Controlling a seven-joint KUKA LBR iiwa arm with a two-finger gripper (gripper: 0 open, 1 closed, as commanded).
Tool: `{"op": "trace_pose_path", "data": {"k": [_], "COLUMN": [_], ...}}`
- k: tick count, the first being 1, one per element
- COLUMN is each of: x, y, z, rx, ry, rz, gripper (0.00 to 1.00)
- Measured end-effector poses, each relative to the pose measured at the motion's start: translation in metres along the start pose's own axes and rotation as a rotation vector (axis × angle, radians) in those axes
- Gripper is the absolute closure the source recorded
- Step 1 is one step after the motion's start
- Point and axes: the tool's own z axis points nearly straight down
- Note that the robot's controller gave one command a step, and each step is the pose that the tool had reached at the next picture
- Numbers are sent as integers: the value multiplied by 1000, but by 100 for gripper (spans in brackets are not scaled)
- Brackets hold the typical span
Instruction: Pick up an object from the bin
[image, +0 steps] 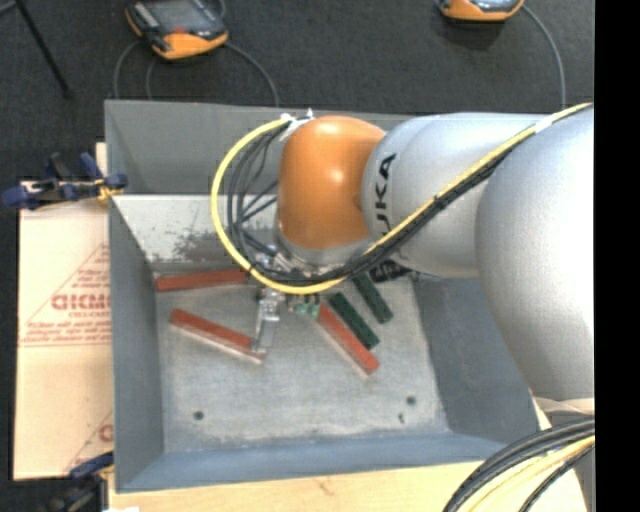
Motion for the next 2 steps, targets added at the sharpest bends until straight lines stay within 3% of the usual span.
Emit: {"op": "trace_pose_path", "data": {"k": [1,2], "x": [-8,-3], "y": [35,35], "z": [10,32], "rx": [0,0], "ry": [3,3], "rz": [-21,79], "gripper": [0,0]}}
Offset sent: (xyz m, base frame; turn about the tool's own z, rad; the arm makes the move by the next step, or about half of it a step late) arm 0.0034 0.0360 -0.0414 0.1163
